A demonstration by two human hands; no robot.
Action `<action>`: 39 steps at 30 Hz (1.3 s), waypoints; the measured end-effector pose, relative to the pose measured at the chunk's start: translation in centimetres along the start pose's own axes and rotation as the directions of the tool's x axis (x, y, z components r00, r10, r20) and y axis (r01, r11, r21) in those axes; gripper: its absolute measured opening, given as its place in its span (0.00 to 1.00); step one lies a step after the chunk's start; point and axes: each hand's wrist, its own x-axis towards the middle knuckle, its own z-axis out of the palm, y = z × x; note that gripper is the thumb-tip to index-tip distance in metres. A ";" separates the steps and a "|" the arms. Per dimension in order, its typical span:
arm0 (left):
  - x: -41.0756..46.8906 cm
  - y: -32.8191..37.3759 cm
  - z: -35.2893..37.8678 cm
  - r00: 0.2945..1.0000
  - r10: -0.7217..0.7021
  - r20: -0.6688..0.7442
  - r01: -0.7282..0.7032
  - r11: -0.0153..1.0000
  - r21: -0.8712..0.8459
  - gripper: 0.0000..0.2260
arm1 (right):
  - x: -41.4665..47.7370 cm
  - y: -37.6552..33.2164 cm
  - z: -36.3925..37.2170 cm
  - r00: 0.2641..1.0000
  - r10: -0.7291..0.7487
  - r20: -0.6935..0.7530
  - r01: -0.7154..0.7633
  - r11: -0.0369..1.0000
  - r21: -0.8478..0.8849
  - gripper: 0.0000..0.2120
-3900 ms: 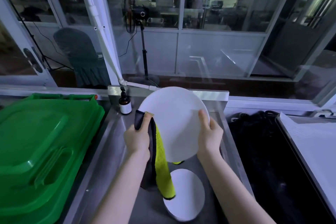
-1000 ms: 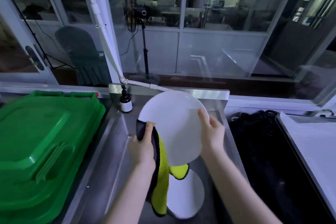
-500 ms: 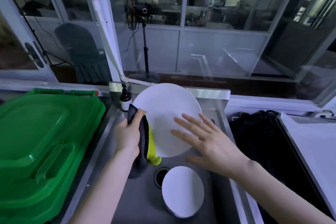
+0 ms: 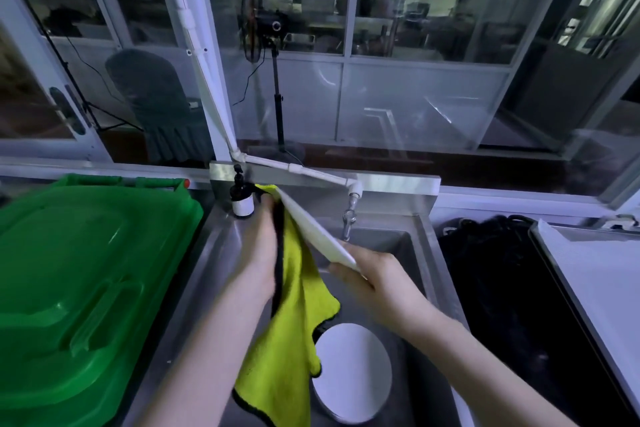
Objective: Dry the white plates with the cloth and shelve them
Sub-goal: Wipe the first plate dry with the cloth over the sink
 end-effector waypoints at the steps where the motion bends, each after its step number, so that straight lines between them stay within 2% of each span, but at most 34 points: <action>1: -0.4 -0.6 0.7 0.999 0.038 0.007 -0.039 0.998 0.058 0.21 | 0.1 -0.5 0.3 0.997 0.070 -0.028 -0.067 0.992 0.112 0.06; 3: -1.2 -1.7 2.0 0.986 0.118 0.115 -0.136 0.978 0.161 0.28 | 0.0 -1.0 1.3 0.977 0.196 -0.083 -0.160 0.932 0.325 0.19; 4: -1.3 -2.3 2.4 0.968 0.199 0.152 -0.231 0.946 0.229 0.29 | 0.1 -1.2 1.6 0.961 0.251 -0.112 -0.182 0.887 0.424 0.25; 6: -2.1 -3.3 2.9 0.900 0.386 0.204 -0.434 0.838 0.329 0.28 | 0.7 -1.3 1.5 0.922 0.334 -0.197 -0.193 0.836 0.514 0.33; 8: -3.2 -4.7 3.2 0.779 0.536 0.324 -0.624 0.712 0.323 0.28 | 1.6 -1.2 0.8 0.884 0.386 -0.265 -0.210 0.832 0.513 0.34; 10: -3.6 -5.8 3.4 0.654 0.622 0.431 -0.756 0.565 0.332 0.21 | 2.2 -0.8 -0.1 0.856 0.425 -0.294 -0.216 0.811 0.543 0.29; 12: -2.8 -5.9 3.4 0.555 0.679 0.480 -0.832 0.434 0.347 0.18 | 2.3 -0.6 -0.4 0.853 0.435 -0.288 -0.201 0.784 0.587 0.27; 13: -2.3 -5.3 3.6 0.533 0.691 0.489 -0.845 0.408 0.346 0.18 | 2.1 -0.6 -0.4 0.850 0.443 -0.286 -0.210 0.782 0.587 0.28; 14: -1.8 -4.5 3.7 0.535 0.687 0.491 -0.844 0.417 0.337 0.19 | 1.8 -0.3 -0.3 0.844 0.453 -0.286 -0.223 0.783 0.581 0.30; 18: -0.1 -2.2 3.5 0.681 0.581 0.446 -0.729 0.597 0.334 0.22 | 0.5 -0.5 0.2 0.841 0.468 -0.272 -0.260 0.789 0.556 0.33; 19: -0.3 -2.3 3.3 0.689 0.564 0.456 -0.721 0.599 0.347 0.23 | 0.5 -0.4 0.1 0.836 0.470 -0.284 -0.260 0.794 0.549 0.34; 20: -0.9 -2.7 3.2 0.660 0.578 0.479 -0.750 0.544 0.377 0.22 | 0.5 -0.3 -0.1 0.828 0.476 -0.297 -0.256 0.792 0.553 0.35; 22: -2.5 -3.9 3.2 0.528 0.632 0.567 -0.847 0.352 0.398 0.22 | 1.1 0.2 -0.5 0.806 0.506 -0.308 -0.245 0.758 0.604 0.35; 24: -3.3 -4.6 3.3 0.424 0.626 0.655 -0.902 0.224 0.369 0.21 | 1.5 0.4 -0.5 0.798 0.528 -0.291 -0.246 0.726 0.643 0.33; 26: -2.8 -4.1 3.7 0.412 0.592 0.693 -0.907 0.194 0.373 0.22 | 1.3 0.9 -0.1 0.800 0.533 -0.277 -0.247 0.712 0.657 0.32; 28: -1.8 -3.2 3.7 0.470 0.567 0.676 -0.880 0.244 0.406 0.23 | 0.7 1.1 0.3 0.807 0.530 -0.259 -0.259 0.713 0.652 0.36; 30: -0.6 -2.5 3.4 0.593 0.539 0.599 -0.805 0.398 0.439 0.24 | 0.1 1.3 0.5 0.812 0.531 -0.242 -0.276 0.715 0.642 0.41; 32: -0.2 -2.5 3.2 0.703 0.483 0.522 -0.709 0.534 0.461 0.25 | -0.1 1.3 0.4 0.810 0.537 -0.235 -0.283 0.709 0.646 0.38; 33: -0.5 -2.8 3.1 0.697 0.489 0.524 -0.716 0.514 0.473 0.25 | -0.1 1.3 0.2 0.806 0.544 -0.235 -0.286 0.704 0.650 0.35; 34: -1.0 -3.3 3.1 0.643 0.526 0.556 -0.766 0.434 0.474 0.24 | 0.0 1.3 0.0 0.799 0.551 -0.242 -0.286 0.701 0.653 0.33; 36: -2.2 -4.4 3.1 0.481 0.577 0.660 -0.873 0.242 0.424 0.23 | 0.3 1.4 -0.3 0.789 0.566 -0.242 -0.284 0.684 0.672 0.28; 37: -2.5 -4.7 3.2 0.427 0.569 0.703 -0.899 0.183 0.398 0.22 | 0.4 1.3 -0.4 0.785 0.575 -0.233 -0.289 0.671 0.682 0.26; 39: -2.0 -4.7 3.4 0.392 0.550 0.737 -0.914 0.143 0.380 0.21 | 0.6 1.2 -0.4 0.777 0.592 -0.215 -0.298 0.647 0.702 0.26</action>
